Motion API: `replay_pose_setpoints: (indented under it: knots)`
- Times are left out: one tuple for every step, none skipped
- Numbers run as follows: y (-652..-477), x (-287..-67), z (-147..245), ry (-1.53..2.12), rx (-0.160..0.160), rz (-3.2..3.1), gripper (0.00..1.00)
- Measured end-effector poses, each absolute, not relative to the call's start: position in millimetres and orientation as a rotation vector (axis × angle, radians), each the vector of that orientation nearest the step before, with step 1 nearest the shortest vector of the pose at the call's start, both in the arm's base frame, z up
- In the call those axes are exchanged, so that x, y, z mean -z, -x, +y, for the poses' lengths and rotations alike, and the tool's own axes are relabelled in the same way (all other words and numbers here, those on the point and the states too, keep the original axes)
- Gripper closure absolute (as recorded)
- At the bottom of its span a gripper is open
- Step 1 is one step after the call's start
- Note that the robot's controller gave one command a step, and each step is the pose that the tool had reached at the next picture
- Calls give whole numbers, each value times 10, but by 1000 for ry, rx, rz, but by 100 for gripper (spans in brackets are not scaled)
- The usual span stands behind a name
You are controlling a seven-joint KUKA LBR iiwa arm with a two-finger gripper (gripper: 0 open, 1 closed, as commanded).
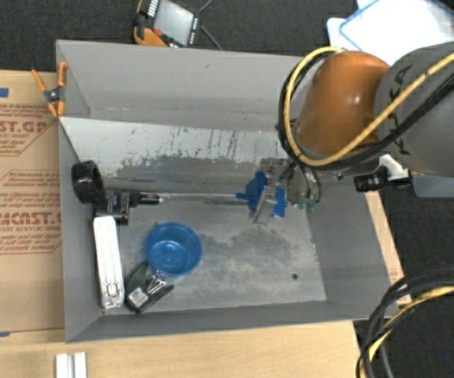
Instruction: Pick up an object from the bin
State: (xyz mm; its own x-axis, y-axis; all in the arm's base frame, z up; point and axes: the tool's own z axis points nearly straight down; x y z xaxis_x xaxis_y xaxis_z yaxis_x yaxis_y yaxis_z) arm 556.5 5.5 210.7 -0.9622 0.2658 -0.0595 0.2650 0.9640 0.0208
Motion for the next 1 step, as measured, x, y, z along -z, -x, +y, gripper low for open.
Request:
replay_pose_setpoints:
  knots:
    - [-5536,-961,-116,-695,-30,2998,100]
